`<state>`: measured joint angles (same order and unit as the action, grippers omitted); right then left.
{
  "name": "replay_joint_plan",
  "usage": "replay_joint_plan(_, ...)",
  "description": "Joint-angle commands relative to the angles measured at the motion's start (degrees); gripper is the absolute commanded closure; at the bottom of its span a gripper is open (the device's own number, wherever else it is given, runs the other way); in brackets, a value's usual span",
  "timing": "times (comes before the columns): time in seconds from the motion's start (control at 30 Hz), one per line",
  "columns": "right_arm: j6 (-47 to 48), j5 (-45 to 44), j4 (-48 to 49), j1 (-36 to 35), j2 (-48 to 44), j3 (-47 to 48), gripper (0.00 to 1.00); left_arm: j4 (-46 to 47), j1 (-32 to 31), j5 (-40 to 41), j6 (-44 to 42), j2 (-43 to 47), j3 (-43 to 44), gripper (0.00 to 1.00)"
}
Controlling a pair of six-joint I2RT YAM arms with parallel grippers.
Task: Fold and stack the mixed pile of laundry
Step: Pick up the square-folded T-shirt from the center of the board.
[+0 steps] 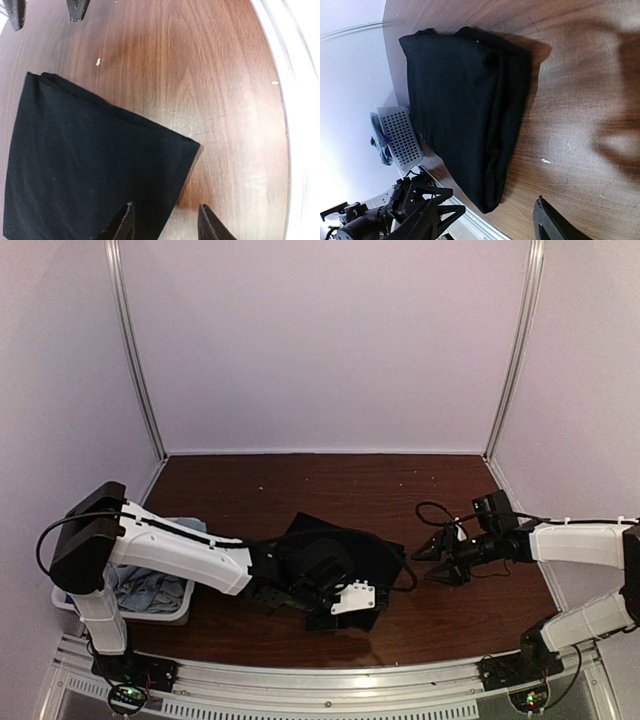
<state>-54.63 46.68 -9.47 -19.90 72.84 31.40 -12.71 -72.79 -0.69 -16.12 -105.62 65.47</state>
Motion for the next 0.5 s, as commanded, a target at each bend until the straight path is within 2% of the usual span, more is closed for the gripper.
replay_joint_plan(0.0,-5.8,-3.1,5.7,-2.0,-1.7,-2.4,0.34,4.8,-0.2,-2.3,-3.3,-4.1,3.7,0.57)
replay_joint_plan(0.33,-9.2,-3.9,8.5,-3.6,-2.1,-5.7,0.32,4.6,-0.9,-0.7,-6.7,-12.6,8.7,0.63)
replay_joint_plan(0.4,-9.8,-4.3,8.6,-4.2,-2.0,-5.7,0.29,4.2,-0.9,-0.7,-6.7,-13.3,9.4,0.68)
replay_joint_plan(0.47,-10.5,-4.9,9.1,-4.9,-1.8,-5.8,0.27,4.6,-0.9,-0.8,-5.5,-13.3,10.1,0.81)
